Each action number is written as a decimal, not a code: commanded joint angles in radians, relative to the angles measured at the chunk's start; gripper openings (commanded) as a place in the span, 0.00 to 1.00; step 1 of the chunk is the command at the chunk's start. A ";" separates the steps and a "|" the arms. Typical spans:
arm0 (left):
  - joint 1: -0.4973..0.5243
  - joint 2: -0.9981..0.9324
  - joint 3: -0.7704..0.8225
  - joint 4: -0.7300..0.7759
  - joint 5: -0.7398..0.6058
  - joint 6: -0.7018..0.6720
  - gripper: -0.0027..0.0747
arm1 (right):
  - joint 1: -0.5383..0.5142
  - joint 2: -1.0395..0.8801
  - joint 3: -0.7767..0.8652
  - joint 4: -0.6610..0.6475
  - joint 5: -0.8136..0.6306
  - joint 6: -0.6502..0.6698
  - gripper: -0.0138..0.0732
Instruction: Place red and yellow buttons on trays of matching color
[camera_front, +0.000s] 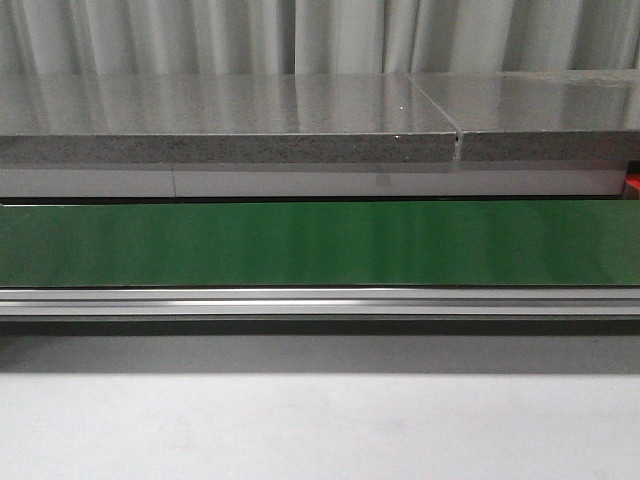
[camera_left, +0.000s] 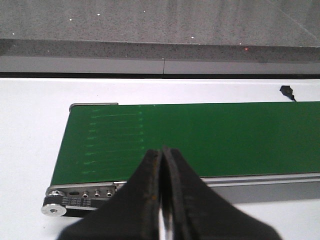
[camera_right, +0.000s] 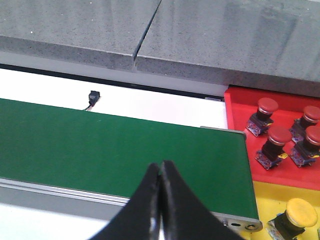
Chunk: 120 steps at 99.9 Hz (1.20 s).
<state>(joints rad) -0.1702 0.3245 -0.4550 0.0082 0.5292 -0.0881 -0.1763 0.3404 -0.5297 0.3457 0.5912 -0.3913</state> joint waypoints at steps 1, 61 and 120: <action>-0.009 0.008 -0.028 -0.008 -0.073 0.000 0.01 | 0.003 0.007 -0.024 0.005 -0.063 -0.012 0.08; -0.009 0.008 -0.028 -0.008 -0.073 0.000 0.01 | 0.072 -0.054 0.093 0.005 -0.242 -0.010 0.08; -0.009 0.008 -0.028 -0.008 -0.073 0.000 0.01 | 0.204 -0.331 0.467 -0.507 -0.506 0.480 0.08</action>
<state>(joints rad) -0.1702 0.3245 -0.4550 0.0082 0.5292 -0.0881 0.0169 0.0359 -0.0819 -0.1295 0.2164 0.0695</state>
